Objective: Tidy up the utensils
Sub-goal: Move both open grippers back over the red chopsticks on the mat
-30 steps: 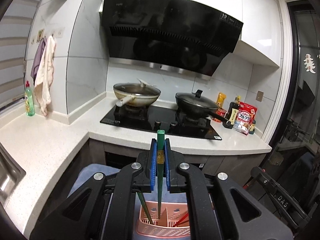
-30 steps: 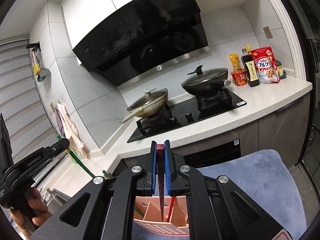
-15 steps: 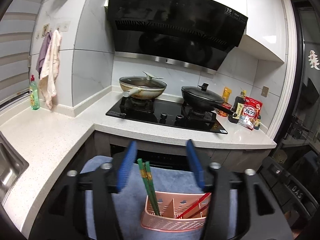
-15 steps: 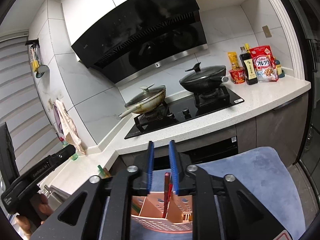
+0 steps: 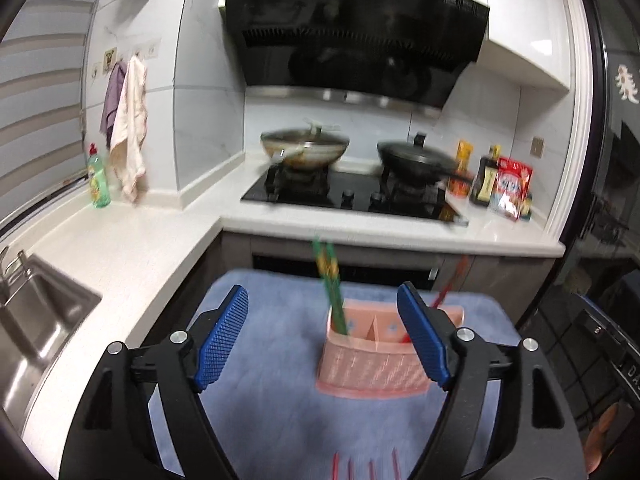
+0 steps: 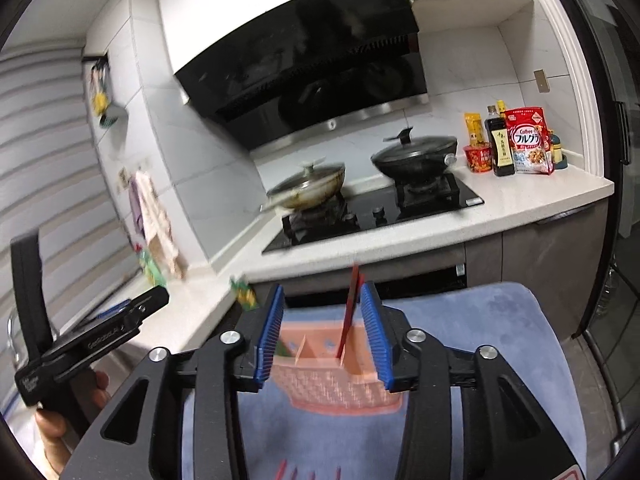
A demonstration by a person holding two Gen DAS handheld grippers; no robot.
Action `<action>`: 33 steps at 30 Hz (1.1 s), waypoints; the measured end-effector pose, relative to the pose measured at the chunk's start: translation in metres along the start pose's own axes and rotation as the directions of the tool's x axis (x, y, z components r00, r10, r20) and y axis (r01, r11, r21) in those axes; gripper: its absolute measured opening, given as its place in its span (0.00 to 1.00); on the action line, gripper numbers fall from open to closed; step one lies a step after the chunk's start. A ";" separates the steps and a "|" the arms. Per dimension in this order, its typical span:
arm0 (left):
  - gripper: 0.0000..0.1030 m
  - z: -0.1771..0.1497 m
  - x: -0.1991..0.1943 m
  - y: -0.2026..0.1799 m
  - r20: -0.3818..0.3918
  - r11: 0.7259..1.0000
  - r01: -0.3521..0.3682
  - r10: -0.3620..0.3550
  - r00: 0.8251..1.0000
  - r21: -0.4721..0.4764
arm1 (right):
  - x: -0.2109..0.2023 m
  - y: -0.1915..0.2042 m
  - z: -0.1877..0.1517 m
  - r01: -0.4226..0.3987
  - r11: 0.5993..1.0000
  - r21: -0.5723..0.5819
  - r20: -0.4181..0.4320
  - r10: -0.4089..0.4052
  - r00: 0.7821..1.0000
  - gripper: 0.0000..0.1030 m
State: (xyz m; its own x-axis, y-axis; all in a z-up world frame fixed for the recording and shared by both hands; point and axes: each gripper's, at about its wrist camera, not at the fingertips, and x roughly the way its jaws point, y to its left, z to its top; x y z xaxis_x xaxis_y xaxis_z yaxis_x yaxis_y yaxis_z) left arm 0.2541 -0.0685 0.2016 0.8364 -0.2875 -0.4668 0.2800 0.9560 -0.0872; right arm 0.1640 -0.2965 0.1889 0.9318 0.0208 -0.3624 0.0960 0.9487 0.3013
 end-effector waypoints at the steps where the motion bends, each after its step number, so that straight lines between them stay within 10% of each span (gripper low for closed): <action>1: 0.71 -0.006 -0.003 0.002 -0.012 1.000 -0.001 0.001 1.000 -0.003 | -0.005 0.002 -0.009 0.007 1.000 -0.016 -0.013 -0.007 1.000 0.40; 16: 0.71 -0.165 -0.040 0.041 -0.243 0.998 -0.057 0.046 0.969 -0.035 | -0.055 0.021 -0.152 0.085 0.983 -0.160 -0.223 -0.120 0.967 0.40; 33: 0.71 -0.260 -0.064 0.050 -0.340 0.996 -0.084 0.072 0.938 -0.021 | -0.058 0.028 -0.265 0.102 0.980 -0.173 -0.400 -0.164 0.902 0.38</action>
State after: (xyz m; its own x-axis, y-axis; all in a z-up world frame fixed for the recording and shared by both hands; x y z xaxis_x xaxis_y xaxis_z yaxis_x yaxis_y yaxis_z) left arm 0.0920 0.0126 -0.0015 0.6438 -0.1812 -0.7434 0.1985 0.9778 -0.0664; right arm 0.0199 -0.1876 -0.0152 0.6842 -0.0109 -0.7292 0.1280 0.9861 0.1055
